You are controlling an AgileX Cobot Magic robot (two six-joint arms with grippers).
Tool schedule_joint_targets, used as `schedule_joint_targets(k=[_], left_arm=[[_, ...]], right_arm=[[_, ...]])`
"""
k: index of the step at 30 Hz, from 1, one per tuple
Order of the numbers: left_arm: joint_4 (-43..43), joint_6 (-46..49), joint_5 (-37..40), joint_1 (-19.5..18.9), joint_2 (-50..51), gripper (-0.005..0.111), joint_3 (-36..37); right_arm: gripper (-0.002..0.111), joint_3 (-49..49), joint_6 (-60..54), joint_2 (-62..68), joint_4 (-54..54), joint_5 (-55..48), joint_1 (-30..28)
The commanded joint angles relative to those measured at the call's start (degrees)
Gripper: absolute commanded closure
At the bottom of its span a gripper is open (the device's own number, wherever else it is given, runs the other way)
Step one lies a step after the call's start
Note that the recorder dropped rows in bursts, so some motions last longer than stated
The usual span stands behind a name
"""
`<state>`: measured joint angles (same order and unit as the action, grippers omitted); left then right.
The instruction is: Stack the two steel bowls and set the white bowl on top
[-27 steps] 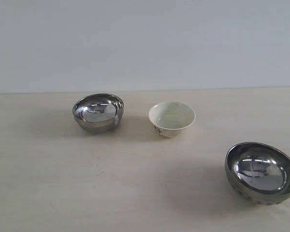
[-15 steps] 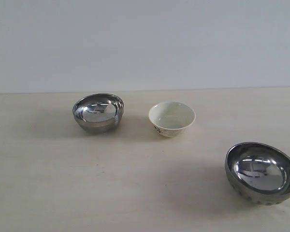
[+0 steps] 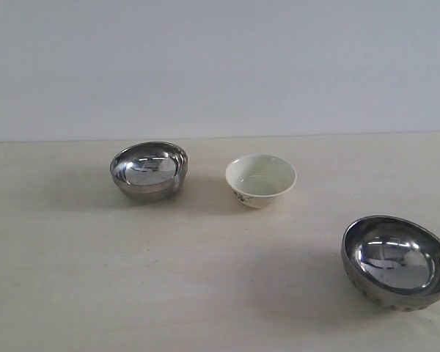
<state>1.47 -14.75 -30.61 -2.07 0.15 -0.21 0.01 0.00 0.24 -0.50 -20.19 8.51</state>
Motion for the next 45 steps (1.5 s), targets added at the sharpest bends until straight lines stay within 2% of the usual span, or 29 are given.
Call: schedule_joint_targets(k=[1,7,13,17,20,25,36,41,45], left_arm=[[-0.61,-3.13,-8.99,-0.04,-0.15,0.103,0.21],[-0.61,-3.38,-11.35,-0.04,-0.15,0.103,-2.02],[-0.61,-3.38,-6.15,-0.04,1.38,0.103,-7.91],[-0.61,-4.18,1.82,-0.04,4.61,0.103,-12.7],[-0.61,-4.18,11.44,-0.04,8.37,0.103,-16.88],[-0.61,-4.18,22.89,-0.04,19.66,0.103,-24.32],[2.36,-2.81,38.5,-0.04,54.02,0.103,-40.32],[2.36,6.31,43.3,-0.04,68.84,0.103,-47.41],[1.95,10.29,51.03,-0.04,79.99,0.103,-55.32]], right_arm=[[0.108,-0.01,0.0,-0.24,-0.15,0.65,0.11],[0.108,-0.01,0.0,-0.24,-0.15,0.65,0.11],[0.108,-0.01,0.0,-0.24,-0.15,0.65,0.11],[0.108,-0.01,0.0,-0.24,-0.15,0.55,0.11],[0.108,-0.01,0.0,-0.24,-0.15,0.55,0.11],[0.108,-0.01,0.0,-0.24,-0.15,0.55,0.11],[0.108,-0.01,0.0,-0.24,-0.15,0.55,0.11],[0.108,-0.01,0.0,-0.24,-0.15,0.55,0.11],[0.108,-0.01,0.0,-0.24,-0.15,0.55,0.11]])
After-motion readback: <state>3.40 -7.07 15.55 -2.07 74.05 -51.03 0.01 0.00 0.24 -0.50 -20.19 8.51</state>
